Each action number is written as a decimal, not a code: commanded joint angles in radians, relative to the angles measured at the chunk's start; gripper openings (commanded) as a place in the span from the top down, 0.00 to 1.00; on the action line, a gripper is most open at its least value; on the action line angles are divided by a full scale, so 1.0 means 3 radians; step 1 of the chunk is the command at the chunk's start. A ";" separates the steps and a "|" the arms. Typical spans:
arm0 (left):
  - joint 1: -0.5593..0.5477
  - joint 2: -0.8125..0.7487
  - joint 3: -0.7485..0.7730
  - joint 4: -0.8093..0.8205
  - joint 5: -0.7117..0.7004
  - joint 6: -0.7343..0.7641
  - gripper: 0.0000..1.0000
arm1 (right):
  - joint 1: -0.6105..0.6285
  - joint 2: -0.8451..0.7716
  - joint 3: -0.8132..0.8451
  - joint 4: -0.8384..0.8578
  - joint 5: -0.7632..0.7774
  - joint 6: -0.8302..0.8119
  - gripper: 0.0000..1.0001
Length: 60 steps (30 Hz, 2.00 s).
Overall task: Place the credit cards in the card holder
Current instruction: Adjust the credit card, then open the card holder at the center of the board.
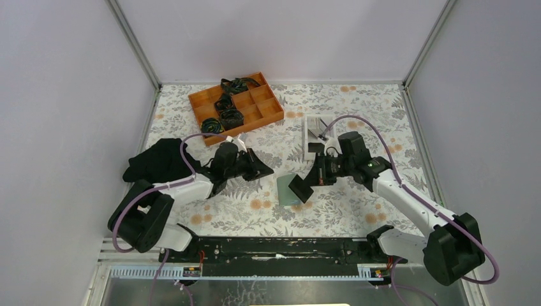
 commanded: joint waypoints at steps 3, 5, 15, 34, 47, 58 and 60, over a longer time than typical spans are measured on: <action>-0.0329 -0.0186 0.0069 -0.0682 -0.0804 0.0409 0.85 | 0.0595 0.0133 0.0284 -0.0193 0.1258 -0.0090 1.00; -0.0423 -0.0212 0.0044 -0.0725 -0.0902 0.0415 0.85 | 0.0734 0.0201 0.0308 -0.0152 0.1619 -0.0045 1.00; -0.0793 -0.0313 0.0046 -0.0980 -0.1312 0.0520 0.86 | 0.1105 0.0386 0.0376 -0.0021 0.2749 -0.0018 1.00; -0.1065 -0.0064 0.0329 -0.1042 -0.1370 0.0635 0.85 | 0.1770 0.0701 0.0345 0.0156 0.3694 0.0215 1.00; -0.1153 0.0163 0.0480 -0.1264 -0.1518 0.0693 0.85 | 0.1857 0.0443 0.0036 0.0219 0.4265 0.0313 1.00; -0.1156 0.0178 0.0486 -0.1350 -0.1534 0.0704 0.85 | 0.1852 0.0232 -0.0344 0.0607 0.4131 0.0504 1.00; -0.1156 0.0168 0.0472 -0.1363 -0.1535 0.0701 0.85 | 0.1854 0.0164 -0.0488 0.0808 0.4041 0.0548 1.00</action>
